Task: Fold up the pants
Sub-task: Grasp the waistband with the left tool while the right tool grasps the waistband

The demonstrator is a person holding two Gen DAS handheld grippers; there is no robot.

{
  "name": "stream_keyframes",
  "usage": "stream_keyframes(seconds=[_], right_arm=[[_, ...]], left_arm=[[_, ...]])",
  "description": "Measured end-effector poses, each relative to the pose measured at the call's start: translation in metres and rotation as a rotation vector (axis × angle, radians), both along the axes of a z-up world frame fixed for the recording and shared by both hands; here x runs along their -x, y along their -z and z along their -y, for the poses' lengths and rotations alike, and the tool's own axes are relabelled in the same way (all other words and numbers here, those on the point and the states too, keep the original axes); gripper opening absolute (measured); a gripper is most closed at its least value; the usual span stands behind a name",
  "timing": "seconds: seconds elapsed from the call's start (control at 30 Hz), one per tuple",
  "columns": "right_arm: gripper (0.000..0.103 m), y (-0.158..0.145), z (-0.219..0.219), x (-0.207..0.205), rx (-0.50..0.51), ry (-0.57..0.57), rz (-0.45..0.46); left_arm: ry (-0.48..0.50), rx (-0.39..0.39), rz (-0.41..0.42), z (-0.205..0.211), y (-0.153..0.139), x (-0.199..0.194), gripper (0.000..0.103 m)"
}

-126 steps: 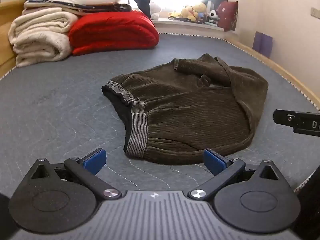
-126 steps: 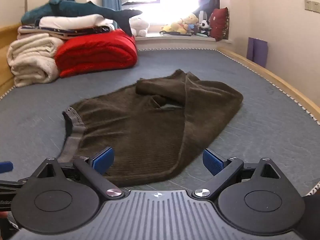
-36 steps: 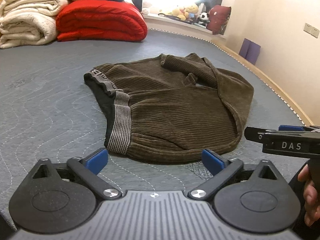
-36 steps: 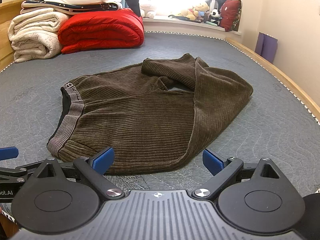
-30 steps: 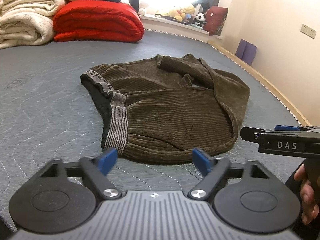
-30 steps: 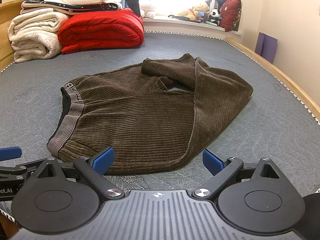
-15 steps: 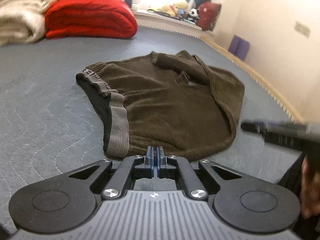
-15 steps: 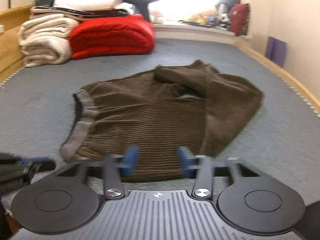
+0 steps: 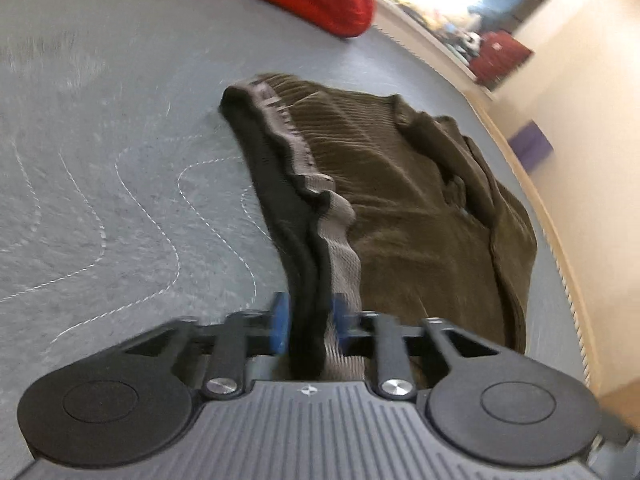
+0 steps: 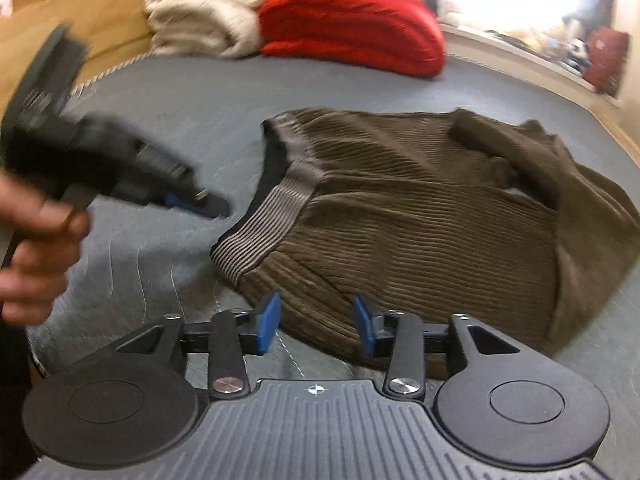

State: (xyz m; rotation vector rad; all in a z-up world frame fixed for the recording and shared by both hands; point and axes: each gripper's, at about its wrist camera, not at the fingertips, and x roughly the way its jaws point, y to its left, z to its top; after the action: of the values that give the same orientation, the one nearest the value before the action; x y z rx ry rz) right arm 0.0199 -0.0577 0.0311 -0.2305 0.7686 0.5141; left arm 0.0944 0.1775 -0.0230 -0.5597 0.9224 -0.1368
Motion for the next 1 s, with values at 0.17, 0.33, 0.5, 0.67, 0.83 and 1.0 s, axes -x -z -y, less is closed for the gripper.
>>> stream_keyframes(seconds=[0.17, 0.33, 0.5, 0.67, 0.83, 1.0], right_arm=[[0.056, 0.030, -0.020, -0.016, 0.096, -0.053, -0.033], [0.058, 0.049, -0.023, -0.017, 0.154, -0.105, -0.058], [0.046, 0.048, -0.022, -0.013, 0.155, -0.135, -0.037], [0.006, 0.042, -0.026, -0.005, 0.150, -0.195, 0.015], [0.004, 0.007, -0.042, 0.029, 0.130, -0.333, 0.103], [0.003, -0.027, -0.096, 0.064, 0.077, -0.463, 0.121]], left_arm=[[-0.025, 0.122, -0.047, -0.007, 0.028, -0.039, 0.047], [-0.012, 0.159, -0.015, 0.010, 0.041, -0.071, 0.058], [0.002, 0.045, -0.040, 0.024, 0.043, -0.091, 0.026], [0.036, 0.010, 0.023, 0.013, 0.017, -0.075, 0.017], [-0.035, -0.043, 0.062, -0.024, -0.030, -0.046, 0.016], [-0.112, -0.097, 0.014, -0.097, -0.064, -0.001, 0.015]])
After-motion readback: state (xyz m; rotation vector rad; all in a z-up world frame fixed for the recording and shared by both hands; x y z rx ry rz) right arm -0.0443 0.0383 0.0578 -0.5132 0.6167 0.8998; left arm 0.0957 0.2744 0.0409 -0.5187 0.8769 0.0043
